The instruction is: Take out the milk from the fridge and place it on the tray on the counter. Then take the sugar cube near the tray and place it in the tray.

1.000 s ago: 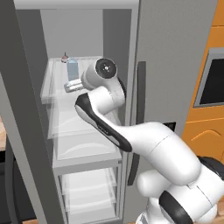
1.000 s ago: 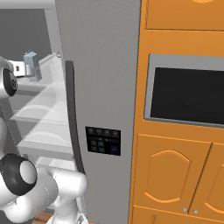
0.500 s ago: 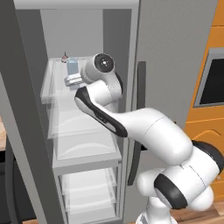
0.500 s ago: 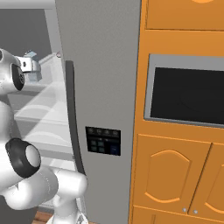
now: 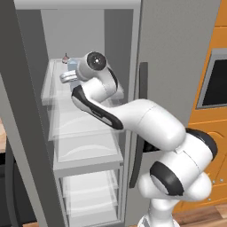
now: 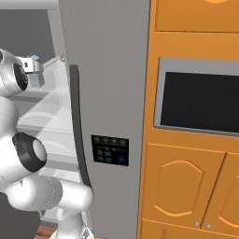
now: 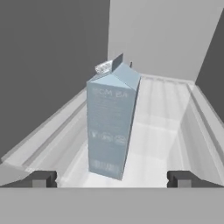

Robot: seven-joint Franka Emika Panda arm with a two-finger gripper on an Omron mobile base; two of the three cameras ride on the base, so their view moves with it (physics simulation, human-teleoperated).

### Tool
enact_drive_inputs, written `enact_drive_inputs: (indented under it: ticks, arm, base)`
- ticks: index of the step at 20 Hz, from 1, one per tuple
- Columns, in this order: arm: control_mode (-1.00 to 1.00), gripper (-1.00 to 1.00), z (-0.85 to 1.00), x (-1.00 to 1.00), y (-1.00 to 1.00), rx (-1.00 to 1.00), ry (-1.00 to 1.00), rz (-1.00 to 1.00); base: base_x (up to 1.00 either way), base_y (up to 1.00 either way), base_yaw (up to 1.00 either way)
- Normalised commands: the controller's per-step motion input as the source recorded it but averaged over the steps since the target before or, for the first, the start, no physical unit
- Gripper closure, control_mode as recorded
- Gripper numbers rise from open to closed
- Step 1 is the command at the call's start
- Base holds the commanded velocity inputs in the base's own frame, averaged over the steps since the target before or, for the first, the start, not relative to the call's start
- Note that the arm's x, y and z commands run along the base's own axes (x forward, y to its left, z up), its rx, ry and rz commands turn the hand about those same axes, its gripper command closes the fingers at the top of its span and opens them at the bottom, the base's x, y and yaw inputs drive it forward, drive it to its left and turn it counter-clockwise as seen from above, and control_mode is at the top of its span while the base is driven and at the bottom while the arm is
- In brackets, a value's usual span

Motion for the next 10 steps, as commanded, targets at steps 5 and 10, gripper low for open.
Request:
enact_drive_inputs:
  ticks: [5, 10]
  arm:
    - [-1.0, -1.0, 0.0, 0.08, 0.05, 0.0, -0.05, 0.0]
    - [-1.0, -1.0, 0.0, 0.13, 0.0, 0.0, -0.05, 0.0]
  base:
    - [0.0, 0.0, 0.0]
    - [0.0, 0.0, 0.0]
